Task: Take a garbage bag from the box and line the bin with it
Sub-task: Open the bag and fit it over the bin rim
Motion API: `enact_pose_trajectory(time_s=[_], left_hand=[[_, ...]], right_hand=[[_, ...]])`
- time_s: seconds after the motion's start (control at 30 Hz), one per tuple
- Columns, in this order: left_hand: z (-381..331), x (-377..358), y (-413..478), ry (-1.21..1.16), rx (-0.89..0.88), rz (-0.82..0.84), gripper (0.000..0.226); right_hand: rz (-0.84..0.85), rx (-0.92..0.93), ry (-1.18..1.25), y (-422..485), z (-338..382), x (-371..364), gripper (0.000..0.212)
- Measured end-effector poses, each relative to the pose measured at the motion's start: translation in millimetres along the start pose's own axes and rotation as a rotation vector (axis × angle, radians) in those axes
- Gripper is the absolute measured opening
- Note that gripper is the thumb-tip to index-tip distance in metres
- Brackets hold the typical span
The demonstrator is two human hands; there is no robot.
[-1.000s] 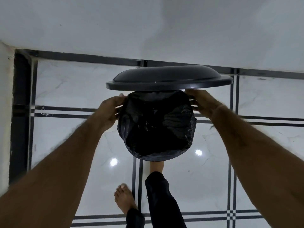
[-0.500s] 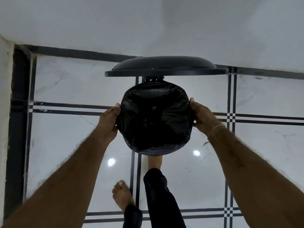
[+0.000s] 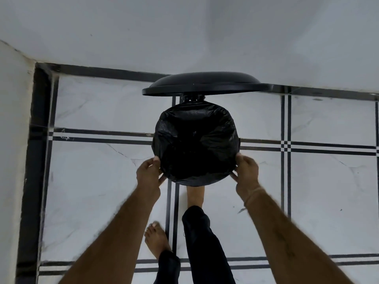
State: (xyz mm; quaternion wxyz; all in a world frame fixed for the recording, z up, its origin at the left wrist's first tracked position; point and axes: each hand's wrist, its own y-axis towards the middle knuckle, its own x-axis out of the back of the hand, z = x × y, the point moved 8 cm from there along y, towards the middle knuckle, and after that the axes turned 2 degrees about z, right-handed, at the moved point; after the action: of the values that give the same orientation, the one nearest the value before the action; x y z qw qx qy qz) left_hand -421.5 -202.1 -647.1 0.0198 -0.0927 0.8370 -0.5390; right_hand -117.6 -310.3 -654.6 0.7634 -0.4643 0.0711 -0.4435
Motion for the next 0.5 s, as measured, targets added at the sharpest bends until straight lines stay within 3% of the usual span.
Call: enact_pose_trajectory(time_s=[0.07, 0.13, 0.2, 0.23, 0.3, 0.37, 0.43, 0.5], left_hand=[[3, 2, -5, 0.01, -0.026, 0.012, 0.024], [0, 1, -7, 0.032, -0.048, 0.029, 0.022], [-3, 0, -6, 0.058, -0.063, 0.045, 0.018], [-4, 0, -5, 0.066, -0.067, 0.05, 0.016], [-7, -1, -4, 0.082, -0.074, 0.054, 0.014], [-1, 1, 0, 0.086, -0.079, 0.052, 0.015], [0, 0, 2, 0.088, -0.077, 0.051, 0.016], [1, 0, 2, 0.076, -0.076, 0.047, 0.016]], right_hand=[[-0.151, 0.185, -0.264, -18, 6, 10, 0.027], [-0.264, 0.712, -0.696, -54, 50, -9, 0.03], [0.014, 1.217, -1.053, -84, 70, -70, 0.037], [0.184, 1.338, -1.275, -83, 65, -97, 0.042], [0.369, 1.294, -1.774, -53, 57, -127, 0.051], [0.352, 1.074, -2.169, -19, 57, -122, 0.057], [0.329, 0.976, -2.306, -8, 63, -114, 0.058], [0.309, 0.998, -2.158, -24, 68, -118, 0.053]])
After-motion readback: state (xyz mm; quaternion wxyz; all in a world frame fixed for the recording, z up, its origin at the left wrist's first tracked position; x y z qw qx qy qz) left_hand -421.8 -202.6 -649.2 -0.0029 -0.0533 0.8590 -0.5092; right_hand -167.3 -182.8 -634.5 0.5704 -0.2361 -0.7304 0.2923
